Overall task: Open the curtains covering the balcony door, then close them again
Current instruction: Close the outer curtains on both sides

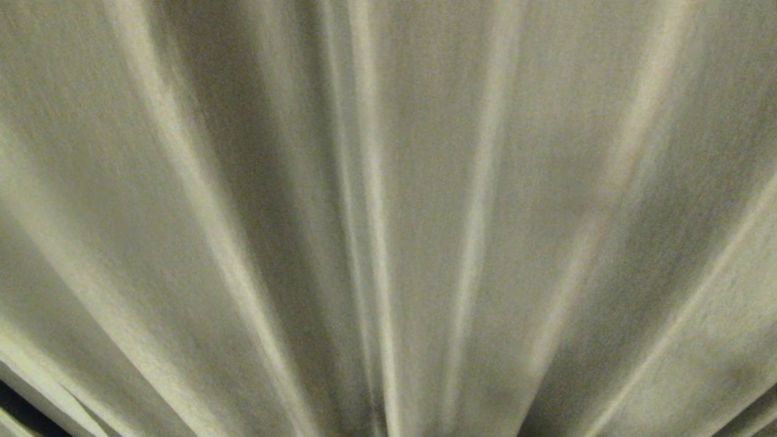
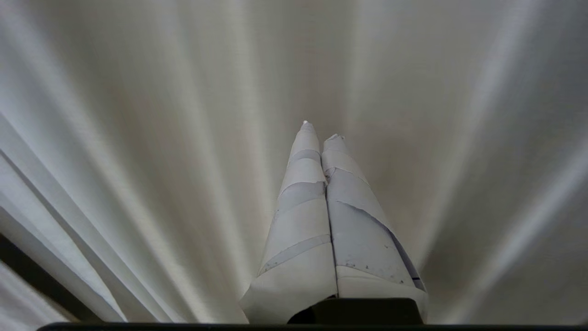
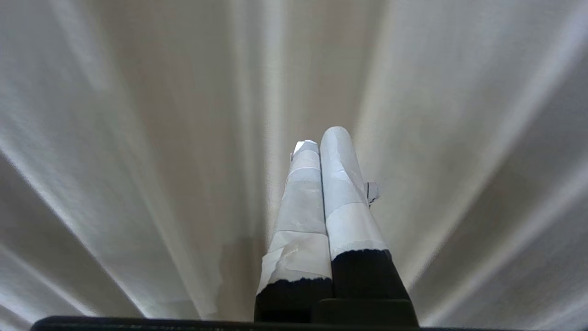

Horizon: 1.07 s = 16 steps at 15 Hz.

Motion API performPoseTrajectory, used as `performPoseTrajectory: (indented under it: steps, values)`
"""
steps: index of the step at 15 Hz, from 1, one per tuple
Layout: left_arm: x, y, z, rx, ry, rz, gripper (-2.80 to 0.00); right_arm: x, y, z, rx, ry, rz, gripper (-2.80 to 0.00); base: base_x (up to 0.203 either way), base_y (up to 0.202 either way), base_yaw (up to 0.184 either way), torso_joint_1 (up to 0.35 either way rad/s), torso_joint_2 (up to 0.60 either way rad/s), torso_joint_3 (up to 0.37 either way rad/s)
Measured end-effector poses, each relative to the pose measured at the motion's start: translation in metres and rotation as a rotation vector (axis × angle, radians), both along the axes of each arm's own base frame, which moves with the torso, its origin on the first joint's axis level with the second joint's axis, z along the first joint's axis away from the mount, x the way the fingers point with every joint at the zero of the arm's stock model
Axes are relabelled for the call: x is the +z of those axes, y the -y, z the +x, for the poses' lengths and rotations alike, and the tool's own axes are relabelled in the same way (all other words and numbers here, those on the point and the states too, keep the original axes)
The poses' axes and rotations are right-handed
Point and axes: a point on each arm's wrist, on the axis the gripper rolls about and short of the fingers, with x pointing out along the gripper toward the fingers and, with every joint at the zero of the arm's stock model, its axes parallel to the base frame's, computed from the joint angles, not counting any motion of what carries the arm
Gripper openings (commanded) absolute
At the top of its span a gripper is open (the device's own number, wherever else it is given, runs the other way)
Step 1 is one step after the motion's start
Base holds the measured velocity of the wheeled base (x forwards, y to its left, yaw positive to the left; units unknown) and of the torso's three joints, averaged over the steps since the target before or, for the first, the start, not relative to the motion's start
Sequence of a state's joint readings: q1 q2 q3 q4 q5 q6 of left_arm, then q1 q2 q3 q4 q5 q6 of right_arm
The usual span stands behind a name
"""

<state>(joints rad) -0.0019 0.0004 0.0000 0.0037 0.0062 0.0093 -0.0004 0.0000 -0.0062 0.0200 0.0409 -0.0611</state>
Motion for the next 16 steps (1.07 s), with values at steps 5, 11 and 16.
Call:
performPoseTrajectory:
  steps: [5, 11, 16]
  values:
    - [0.0001, 0.0000, 0.0000, 0.001, 0.001, 0.000, -2.80, 0.0000, 0.0000, 0.0000, 0.000, 0.000, 0.000, -2.80, 0.001, 0.153, 0.002, -0.003, 0.00, 0.003]
    - [0.0001, 0.0000, 0.0000, 0.002, 0.001, -0.001, -2.80, -0.0001, 0.0000, 0.0000, 0.000, -0.001, 0.000, -2.80, 0.000, 0.193, -0.001, 0.000, 0.01, 0.001]
    - [0.0001, 0.0000, 0.0000, 0.001, 0.001, 0.000, -2.80, -0.0001, 0.0000, 0.0000, 0.000, -0.001, 0.000, -2.80, 0.000, 0.194, -0.001, 0.002, 0.00, 0.000]
